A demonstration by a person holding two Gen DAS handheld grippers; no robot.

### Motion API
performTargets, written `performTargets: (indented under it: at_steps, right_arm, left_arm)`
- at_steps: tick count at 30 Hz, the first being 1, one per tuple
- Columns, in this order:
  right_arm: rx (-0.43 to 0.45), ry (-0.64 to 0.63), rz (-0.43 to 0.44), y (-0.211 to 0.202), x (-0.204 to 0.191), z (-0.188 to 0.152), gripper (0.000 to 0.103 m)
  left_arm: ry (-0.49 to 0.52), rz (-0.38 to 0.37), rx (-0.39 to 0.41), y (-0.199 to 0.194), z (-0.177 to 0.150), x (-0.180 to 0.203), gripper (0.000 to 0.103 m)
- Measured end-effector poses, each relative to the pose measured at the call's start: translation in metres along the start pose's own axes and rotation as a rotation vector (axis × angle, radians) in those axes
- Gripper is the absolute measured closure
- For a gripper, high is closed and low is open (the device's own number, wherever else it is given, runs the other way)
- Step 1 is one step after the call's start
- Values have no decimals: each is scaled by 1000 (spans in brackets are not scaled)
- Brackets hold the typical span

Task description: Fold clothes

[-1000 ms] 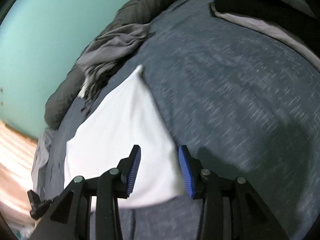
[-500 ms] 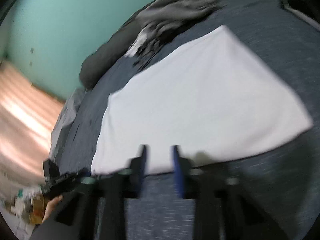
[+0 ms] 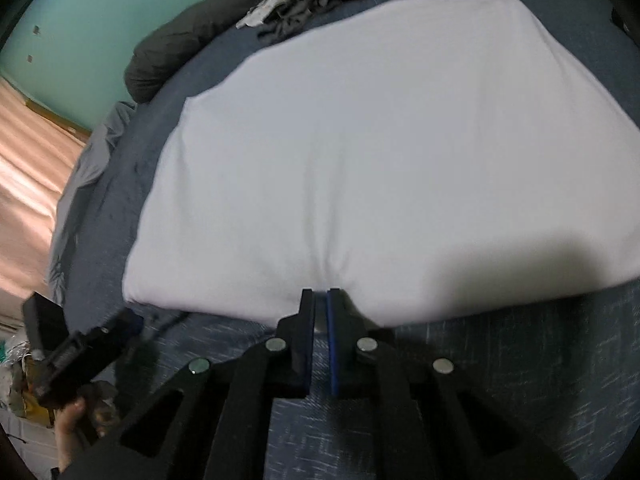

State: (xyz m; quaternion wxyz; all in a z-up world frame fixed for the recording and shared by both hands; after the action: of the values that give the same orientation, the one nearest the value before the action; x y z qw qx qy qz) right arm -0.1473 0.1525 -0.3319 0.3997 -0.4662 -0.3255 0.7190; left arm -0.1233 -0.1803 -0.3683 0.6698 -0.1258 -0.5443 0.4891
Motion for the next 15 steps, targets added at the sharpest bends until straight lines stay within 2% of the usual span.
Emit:
performTargets:
  at_steps: [5, 8, 12, 15]
  right_arm:
    - [11, -25, -41, 3, -4, -4, 101]
    - [20, 23, 10, -5, 3, -5, 101]
    - [131, 67, 73, -44, 24, -10, 101]
    - [180, 73, 74, -68, 47, -18, 101]
  left_arm:
    - [-10, -21, 5, 0, 0, 0, 53]
    - [-30, -40, 0, 0, 0, -2, 52]
    - [-109, -124, -5, 1, 3, -10, 47]
    - [-128, -131, -9, 4, 5, -10, 46]
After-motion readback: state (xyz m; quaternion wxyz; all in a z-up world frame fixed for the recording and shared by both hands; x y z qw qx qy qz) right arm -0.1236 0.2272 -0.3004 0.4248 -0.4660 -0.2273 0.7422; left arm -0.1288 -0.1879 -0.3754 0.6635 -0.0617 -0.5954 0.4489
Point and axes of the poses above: each gripper's, at about its wrist camera, not at the fingertips, and y roughly the way its jaws point, x to its right, z to its top, the point moved 1 cm from there along y, roughly the way its jaws point, and after that the axes turned 4 degrees about -z, right-handed, at the moved point
